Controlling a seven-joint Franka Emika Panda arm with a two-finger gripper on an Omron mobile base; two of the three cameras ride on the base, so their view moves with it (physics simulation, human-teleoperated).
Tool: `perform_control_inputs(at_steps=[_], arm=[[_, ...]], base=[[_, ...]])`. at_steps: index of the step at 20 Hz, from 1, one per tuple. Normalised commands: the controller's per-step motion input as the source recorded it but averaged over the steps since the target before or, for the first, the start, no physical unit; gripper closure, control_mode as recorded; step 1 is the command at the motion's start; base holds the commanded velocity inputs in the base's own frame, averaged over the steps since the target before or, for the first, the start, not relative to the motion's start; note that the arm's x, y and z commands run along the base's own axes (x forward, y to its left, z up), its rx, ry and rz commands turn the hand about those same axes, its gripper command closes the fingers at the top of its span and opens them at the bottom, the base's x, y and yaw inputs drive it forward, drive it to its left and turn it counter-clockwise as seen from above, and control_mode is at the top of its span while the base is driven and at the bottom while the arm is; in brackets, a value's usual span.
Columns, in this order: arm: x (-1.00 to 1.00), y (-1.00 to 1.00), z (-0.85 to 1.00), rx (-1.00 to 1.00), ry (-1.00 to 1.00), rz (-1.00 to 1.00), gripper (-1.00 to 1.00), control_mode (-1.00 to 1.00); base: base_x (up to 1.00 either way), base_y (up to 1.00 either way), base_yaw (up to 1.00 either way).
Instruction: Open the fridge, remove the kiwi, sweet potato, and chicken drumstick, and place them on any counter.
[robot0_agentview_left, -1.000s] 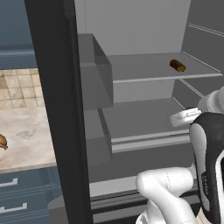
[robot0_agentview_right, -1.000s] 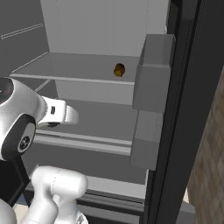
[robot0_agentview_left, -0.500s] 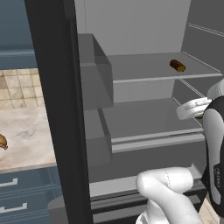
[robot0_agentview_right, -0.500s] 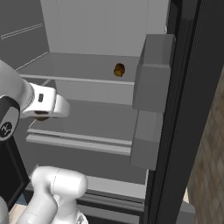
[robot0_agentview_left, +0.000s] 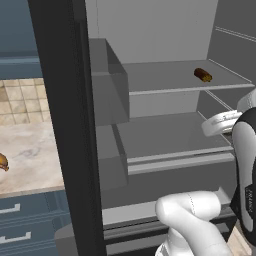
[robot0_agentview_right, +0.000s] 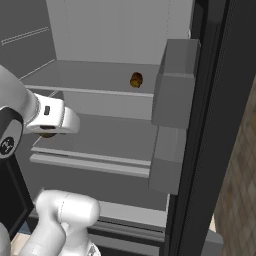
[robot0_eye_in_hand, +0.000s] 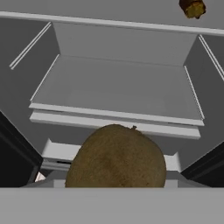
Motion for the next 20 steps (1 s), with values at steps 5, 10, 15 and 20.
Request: perform_control_inputs(at_steps=[5,10,15,20], arm=[[-0.19,0.0,0.0,0.0,-0.01,0.0,1.0,1.0],[0.0,0.0,0.0,0.0,0.0,0.0,1.0,1.0],[0.0,0.0,0.0,0.0,0.0,0.0,1.0,1.0],[0.0,0.0,0.0,0.0,0.0,0.0,1.0,1.0]], base=[[-0.37,0.0,0.0],[-1.0,-0.01,0.0],[-1.0,-0.06,0.0],[-0.85,0.09,0.0]])
